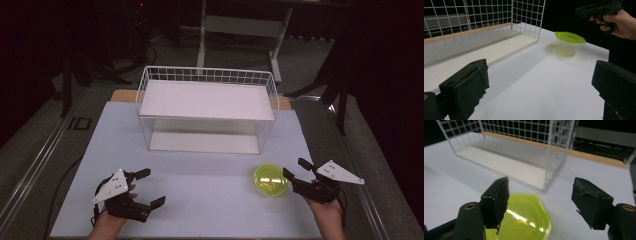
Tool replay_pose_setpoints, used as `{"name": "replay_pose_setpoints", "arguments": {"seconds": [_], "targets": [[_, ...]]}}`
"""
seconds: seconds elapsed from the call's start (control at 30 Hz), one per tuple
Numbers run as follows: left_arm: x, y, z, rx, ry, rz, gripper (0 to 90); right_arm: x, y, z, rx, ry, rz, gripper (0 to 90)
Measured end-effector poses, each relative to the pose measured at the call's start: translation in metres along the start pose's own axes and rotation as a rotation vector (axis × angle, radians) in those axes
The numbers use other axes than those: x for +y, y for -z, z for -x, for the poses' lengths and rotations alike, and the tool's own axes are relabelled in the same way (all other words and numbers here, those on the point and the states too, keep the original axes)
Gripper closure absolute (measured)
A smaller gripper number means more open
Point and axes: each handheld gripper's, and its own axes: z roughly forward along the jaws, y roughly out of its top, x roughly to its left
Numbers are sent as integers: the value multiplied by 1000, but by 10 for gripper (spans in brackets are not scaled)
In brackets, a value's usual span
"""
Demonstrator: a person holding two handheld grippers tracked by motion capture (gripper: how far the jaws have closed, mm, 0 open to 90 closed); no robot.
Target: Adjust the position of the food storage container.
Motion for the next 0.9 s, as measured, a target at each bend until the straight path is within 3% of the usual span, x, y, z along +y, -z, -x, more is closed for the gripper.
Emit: {"name": "replay_pose_setpoints", "arguments": {"seconds": [0.13, 0.33, 0.43, 0.6, 0.7, 0.77, 0.9], "targets": [[0, -1, 0, -3, 3, -2, 18, -12, 4, 10, 2, -35, -22, 472], [0, -1, 0, -4, 2, 2, 18, -29, 9, 18, -51, -5, -83, 620], [0, -1, 0, -4, 3, 2, 18, -35, 10, 21, -49, -12, -105, 670], [0, -1, -1, -3, 5, 1, 18, -56, 3, 23, -39, -5, -181, 864], [0, -2, -1, -3, 5, 0, 18, -63, -3, 25, -21, -45, -211, 898], [-1, -2, -1, -3, 7, 0, 18, -66, -7, 23, -33, -5, -243, 899], [-1, -2, -1, -1, 10, 1, 18, -68, -14, 19, 13, -5, -267, 900]]}}
